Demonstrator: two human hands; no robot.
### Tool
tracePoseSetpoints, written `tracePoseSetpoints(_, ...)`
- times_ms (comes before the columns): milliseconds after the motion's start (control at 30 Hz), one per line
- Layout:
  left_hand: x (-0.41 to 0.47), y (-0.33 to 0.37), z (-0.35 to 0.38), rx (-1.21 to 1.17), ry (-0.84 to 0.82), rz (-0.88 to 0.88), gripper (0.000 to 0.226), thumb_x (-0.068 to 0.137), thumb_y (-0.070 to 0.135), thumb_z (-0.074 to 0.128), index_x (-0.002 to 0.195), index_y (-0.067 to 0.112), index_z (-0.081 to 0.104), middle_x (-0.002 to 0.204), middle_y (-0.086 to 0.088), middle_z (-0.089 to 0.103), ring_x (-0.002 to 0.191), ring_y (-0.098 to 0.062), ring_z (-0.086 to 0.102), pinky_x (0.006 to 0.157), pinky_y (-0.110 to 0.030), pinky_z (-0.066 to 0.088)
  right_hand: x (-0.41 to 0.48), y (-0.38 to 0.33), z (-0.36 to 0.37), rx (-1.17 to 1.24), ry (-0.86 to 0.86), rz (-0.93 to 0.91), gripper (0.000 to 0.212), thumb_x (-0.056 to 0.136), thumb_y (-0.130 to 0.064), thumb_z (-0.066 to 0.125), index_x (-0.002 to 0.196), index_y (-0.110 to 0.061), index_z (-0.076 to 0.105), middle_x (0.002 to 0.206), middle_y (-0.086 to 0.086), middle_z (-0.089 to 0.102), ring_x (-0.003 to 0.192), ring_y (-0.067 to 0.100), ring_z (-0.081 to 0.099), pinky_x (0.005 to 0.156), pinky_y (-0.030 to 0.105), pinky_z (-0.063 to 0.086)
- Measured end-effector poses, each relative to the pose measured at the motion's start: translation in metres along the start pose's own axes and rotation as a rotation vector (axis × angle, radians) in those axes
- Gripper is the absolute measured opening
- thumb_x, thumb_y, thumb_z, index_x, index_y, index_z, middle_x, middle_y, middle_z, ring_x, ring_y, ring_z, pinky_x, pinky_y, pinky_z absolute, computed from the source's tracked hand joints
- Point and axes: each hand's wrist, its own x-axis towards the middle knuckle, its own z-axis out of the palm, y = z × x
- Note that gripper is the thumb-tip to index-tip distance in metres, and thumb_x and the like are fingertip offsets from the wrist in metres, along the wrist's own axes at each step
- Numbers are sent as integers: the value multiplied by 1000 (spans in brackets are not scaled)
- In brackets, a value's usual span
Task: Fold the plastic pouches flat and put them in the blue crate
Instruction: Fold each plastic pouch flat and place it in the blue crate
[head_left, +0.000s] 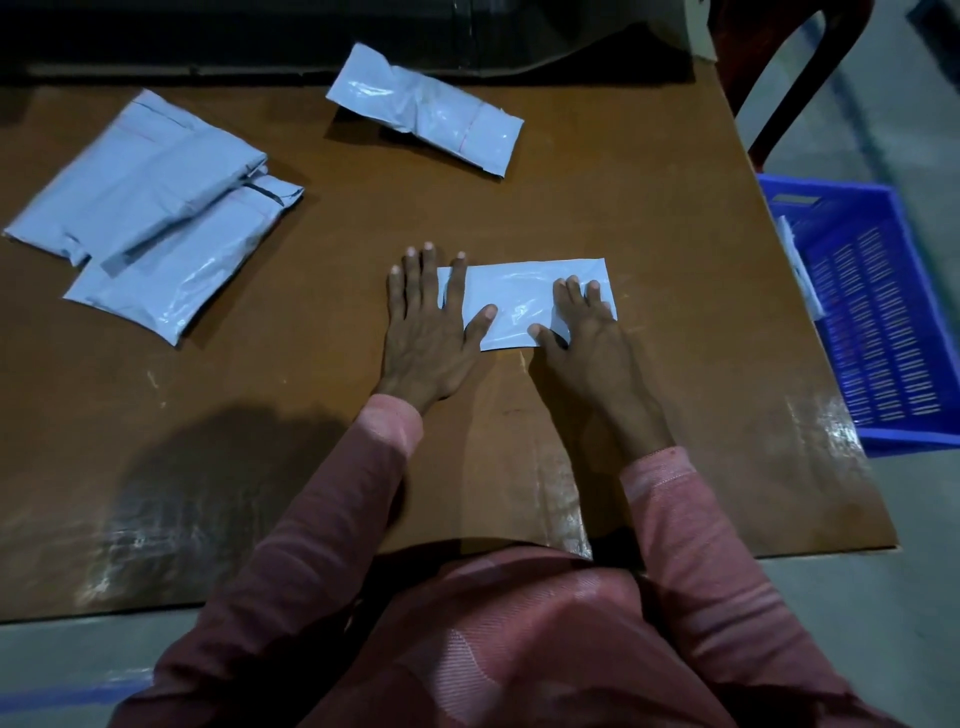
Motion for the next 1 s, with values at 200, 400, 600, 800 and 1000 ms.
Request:
tracePoseSetpoints(200, -38, 33, -1, -94, 37, 100, 69, 109, 54, 17, 165, 19, -3, 171, -8, -16, 157, -27, -19, 129, -49, -2, -2, 0, 4, 35, 30, 9, 66, 103, -44, 50, 159, -15, 27, 167, 3, 22, 156, 24, 9, 121, 44, 23)
tracePoseSetpoints(400, -33, 23, 4, 40, -106, 149, 77, 100, 63, 5, 164, 22, -9, 171, -3, -19, 156, -29, -22, 127, -53, -4, -2, 0, 3, 40, 21, -5, 67, 104, -43, 48, 160, -15, 25, 168, 2, 19, 157, 23, 6, 123, 45, 21)
tracePoseSetpoints(600, -32, 21, -29, -201, -60, 88, 57, 110, 40, 35, 164, 23, 22, 173, -2, 9, 159, -23, -4, 128, -46, 7, -9, -1, -5, 158, 171, -106, 56, 98, -24, 64, 149, -9, 48, 156, 8, 44, 150, 27, 31, 117, 36, 32)
tracePoseSetpoints(800, -40, 29, -39, -109, 240, 90, 44, 91, 11, 54, 132, 15, 67, 145, -9, 57, 137, -33, 46, 103, -47, 45, -30, -20, -3, 185, 522, -174, 21, 94, -24, 65, 111, -20, 76, 111, -3, 74, 105, 17, 65, 80, 25, 53)
tracePoseSetpoints(1000, -47, 40, -30, -8, 83, 123, 41, 81, 4, 61, 119, 13, 73, 125, -8, 65, 114, -33, 55, 86, -44, 46, -21, -7, 12, 34, 357, -157, 18, 89, -22, 69, 105, -22, 77, 112, -1, 70, 99, 25, 64, 70, 22, 37)
